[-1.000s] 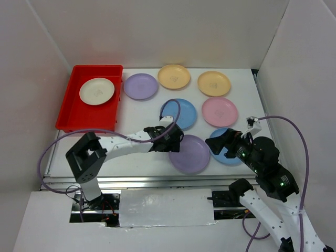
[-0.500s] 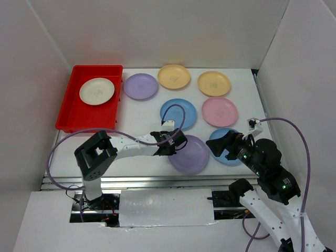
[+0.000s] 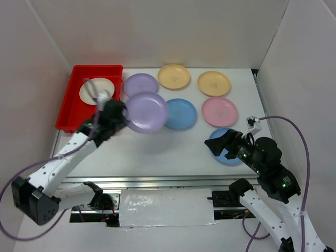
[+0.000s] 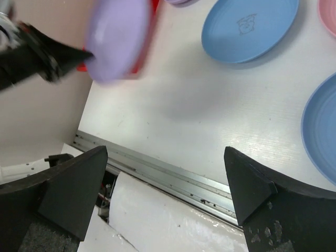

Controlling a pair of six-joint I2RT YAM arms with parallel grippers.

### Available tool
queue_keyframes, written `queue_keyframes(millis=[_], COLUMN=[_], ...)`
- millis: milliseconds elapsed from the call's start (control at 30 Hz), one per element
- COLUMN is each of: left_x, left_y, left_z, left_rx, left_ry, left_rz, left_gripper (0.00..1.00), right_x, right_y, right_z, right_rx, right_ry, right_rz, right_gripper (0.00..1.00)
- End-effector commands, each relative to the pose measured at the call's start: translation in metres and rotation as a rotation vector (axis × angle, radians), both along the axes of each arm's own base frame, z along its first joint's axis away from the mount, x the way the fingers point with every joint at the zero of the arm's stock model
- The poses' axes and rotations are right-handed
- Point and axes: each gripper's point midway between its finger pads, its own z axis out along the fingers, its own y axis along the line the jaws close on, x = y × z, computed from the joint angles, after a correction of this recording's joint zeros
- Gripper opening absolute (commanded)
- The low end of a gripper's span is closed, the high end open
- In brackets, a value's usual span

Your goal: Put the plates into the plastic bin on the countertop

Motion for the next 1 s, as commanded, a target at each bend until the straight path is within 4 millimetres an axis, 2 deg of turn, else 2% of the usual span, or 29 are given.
queue_keyframes(millis=[0, 33, 67, 100, 133, 167, 200, 233, 267, 333, 367, 400, 433, 467, 500, 533, 567, 633, 700, 733, 767, 800, 833, 867, 933, 967], left_x=[0.031, 0.042, 0.054, 0.060, 0.066, 0.078, 0.092, 0.101, 0.124, 0.141, 0.163, 0.170, 0.184, 0.187, 0.189, 0.199, 0.202, 0.210, 0.216, 0.218, 0.219, 0.222, 0.222, 0.225, 0.226, 0.222], left_y=[0.081, 0.123, 0.140, 0.174, 0.194, 0.206, 0.218, 0.236, 0.247, 0.268, 0.278, 0.288, 0.295, 0.299, 0.305, 0.307, 0.307, 0.305, 0.303, 0.302, 0.299, 0.297, 0.294, 0.291, 0.277, 0.269], left_z=[0.029, 0.031, 0.033, 0.032, 0.029, 0.038, 0.022, 0.021, 0.017, 0.012, 0.009, 0.005, 0.022, -0.012, -0.017, -0.011, -0.029, -0.031, -0.043, -0.042, -0.050, -0.049, -0.048, -0.035, -0.016, 0.017], left_rx=[-0.094, -0.108, -0.133, -0.133, -0.133, -0.152, -0.149, -0.150, -0.151, -0.134, -0.121, -0.114, -0.119, -0.104, -0.107, -0.124, -0.115, -0.111, -0.105, -0.103, -0.106, -0.108, -0.108, -0.109, -0.080, -0.071], left_ry=[-0.068, -0.078, -0.082, -0.082, -0.075, -0.093, -0.054, -0.060, -0.068, -0.048, -0.035, -0.016, -0.042, 0.066, 0.091, 0.076, 0.120, 0.122, 0.144, 0.150, 0.172, 0.167, 0.171, 0.138, 0.092, 0.020], left_rz=[0.223, 0.354, 0.418, 0.529, 0.596, 0.643, 0.680, 0.726, 0.753, 0.808, 0.808, 0.811, 0.806, 0.814, 0.823, 0.814, 0.811, 0.791, 0.774, 0.778, 0.769, 0.762, 0.753, 0.734, 0.685, 0.661], left_gripper=[0.00, 0.00, 0.00, 0.00, 0.00, 0.00, 0.00, 0.00, 0.00, 0.00, 0.00, 0.00, 0.00, 0.00, 0.00, 0.00, 0.00, 0.00, 0.00, 0.22, 0.44, 0.60, 0.85, 0.99, 0.99, 0.99], right_x=[0.006, 0.008, 0.009, 0.008, 0.009, 0.009, 0.010, 0.009, 0.010, 0.011, 0.010, 0.010, 0.009, 0.010, 0.010, 0.011, 0.011, 0.011, 0.010, 0.009, 0.009, 0.008, 0.008, 0.007, 0.007, 0.007], right_y=[0.011, 0.012, 0.014, 0.016, 0.017, 0.017, 0.018, 0.019, 0.021, 0.025, 0.028, 0.029, 0.030, 0.030, 0.029, 0.029, 0.028, 0.029, 0.031, 0.032, 0.031, 0.031, 0.030, 0.030, 0.029, 0.028], right_z=[0.015, 0.015, 0.012, 0.012, 0.012, 0.012, 0.010, 0.011, 0.008, 0.008, 0.006, 0.005, 0.003, 0.003, 0.002, 0.001, 0.003, 0.005, 0.010, 0.012, 0.015, 0.016, 0.016, 0.018, 0.018, 0.019], right_rx=[0.029, 0.030, 0.026, 0.030, 0.029, 0.029, 0.026, 0.030, 0.028, 0.032, 0.026, 0.023, 0.019, 0.012, 0.008, 0.003, 0.000, 0.001, 0.004, 0.003, 0.005, 0.003, 0.001, 0.002, -0.001, 0.002], right_ry=[-0.034, -0.033, -0.027, -0.027, -0.032, -0.030, -0.028, -0.033, -0.028, -0.028, -0.018, -0.015, -0.009, -0.011, -0.008, -0.007, -0.014, -0.020, -0.028, -0.029, -0.035, -0.038, -0.037, -0.045, -0.045, -0.047], right_rz=[0.038, 0.042, 0.051, 0.061, 0.065, 0.068, 0.071, 0.079, 0.087, 0.105, 0.124, 0.129, 0.137, 0.137, 0.135, 0.135, 0.129, 0.138, 0.153, 0.156, 0.153, 0.156, 0.151, 0.152, 0.148, 0.146], right_gripper=[1.00, 1.00, 1.00, 1.00, 1.00, 1.00, 1.00, 1.00, 1.00, 1.00, 1.00, 1.00, 1.00, 1.00, 1.00, 1.00, 1.00, 1.00, 1.00, 1.00, 1.00, 1.00, 1.00, 1.00, 1.00, 1.00])
